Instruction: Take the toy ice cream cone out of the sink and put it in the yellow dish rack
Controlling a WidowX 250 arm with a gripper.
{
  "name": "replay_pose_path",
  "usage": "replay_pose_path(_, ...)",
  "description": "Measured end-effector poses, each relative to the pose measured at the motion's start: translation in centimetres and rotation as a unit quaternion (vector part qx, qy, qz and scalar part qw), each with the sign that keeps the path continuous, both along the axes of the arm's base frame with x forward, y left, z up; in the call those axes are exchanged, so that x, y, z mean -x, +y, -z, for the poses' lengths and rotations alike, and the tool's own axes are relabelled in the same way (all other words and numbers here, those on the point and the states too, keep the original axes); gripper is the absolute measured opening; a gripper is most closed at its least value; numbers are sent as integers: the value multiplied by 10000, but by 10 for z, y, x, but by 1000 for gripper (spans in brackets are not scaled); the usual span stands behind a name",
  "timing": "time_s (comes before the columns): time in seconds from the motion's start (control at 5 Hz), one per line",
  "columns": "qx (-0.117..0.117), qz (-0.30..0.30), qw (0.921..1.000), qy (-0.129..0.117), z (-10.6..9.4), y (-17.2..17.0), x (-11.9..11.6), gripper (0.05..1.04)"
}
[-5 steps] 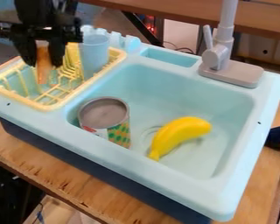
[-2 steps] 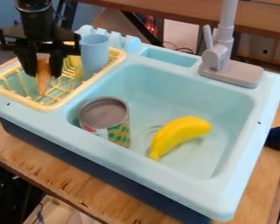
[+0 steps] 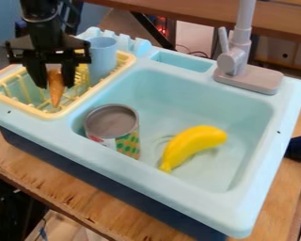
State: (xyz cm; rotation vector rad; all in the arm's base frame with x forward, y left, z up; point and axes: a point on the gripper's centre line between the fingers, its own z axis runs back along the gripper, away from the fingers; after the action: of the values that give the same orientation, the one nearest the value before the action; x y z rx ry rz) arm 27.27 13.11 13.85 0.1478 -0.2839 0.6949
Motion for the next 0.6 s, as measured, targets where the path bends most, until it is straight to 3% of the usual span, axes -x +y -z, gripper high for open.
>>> replay_pose_path(0.2,107,-69,9999,75,3,-2,1,942)
replay_pose_path(0.4,128,10,9998,130,4,-3,3,1006)
replay_pose_path(0.6,171,104,9997,170,4,-5,4,1001)
